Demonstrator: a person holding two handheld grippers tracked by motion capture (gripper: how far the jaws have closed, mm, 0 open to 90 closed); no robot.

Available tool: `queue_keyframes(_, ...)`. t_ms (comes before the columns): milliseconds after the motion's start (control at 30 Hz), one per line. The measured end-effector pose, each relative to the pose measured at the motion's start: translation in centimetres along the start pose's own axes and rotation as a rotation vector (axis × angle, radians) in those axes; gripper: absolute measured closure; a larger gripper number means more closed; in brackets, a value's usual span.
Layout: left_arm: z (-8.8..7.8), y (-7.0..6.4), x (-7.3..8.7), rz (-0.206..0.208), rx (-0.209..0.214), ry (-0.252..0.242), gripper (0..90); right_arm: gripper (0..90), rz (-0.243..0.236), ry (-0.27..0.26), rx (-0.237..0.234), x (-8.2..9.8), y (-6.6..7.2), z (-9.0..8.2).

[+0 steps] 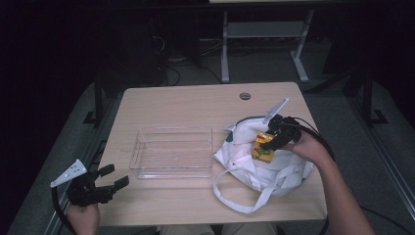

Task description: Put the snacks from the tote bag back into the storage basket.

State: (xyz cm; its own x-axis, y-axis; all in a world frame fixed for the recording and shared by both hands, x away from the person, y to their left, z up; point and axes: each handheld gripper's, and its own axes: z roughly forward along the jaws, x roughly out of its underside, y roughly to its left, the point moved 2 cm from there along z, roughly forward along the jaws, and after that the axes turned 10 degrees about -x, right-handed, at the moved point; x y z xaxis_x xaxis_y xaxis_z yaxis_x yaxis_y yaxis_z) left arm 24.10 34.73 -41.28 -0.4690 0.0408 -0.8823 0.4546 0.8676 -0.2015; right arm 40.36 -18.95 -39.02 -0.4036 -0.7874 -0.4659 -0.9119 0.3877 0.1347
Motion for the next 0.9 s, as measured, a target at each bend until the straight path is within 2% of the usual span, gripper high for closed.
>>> queue_keyframes(233,-0.03,0.02,0.0,-0.001,-0.002,0.0,12.6,46.5,-0.02,-0.003,0.003,0.1,0.05,0.04)
queue_keyframes(367,0.0,0.01,0.0,-0.001,-0.001,-0.001,12.6,47.7,-0.014,-0.015,-0.01,0.26,0.01,-0.06)
queue_keyframes(700,-0.08,0.05,-0.01,-0.006,-0.006,0.0,12.6,50.7,-0.025,0.005,-0.004,0.01,0.12,-0.35)
queue_keyframes(900,-0.14,0.09,-0.03,-0.005,-0.007,-0.003,12.6,51.4,-0.032,-0.008,-0.013,0.04,0.2,-0.71)
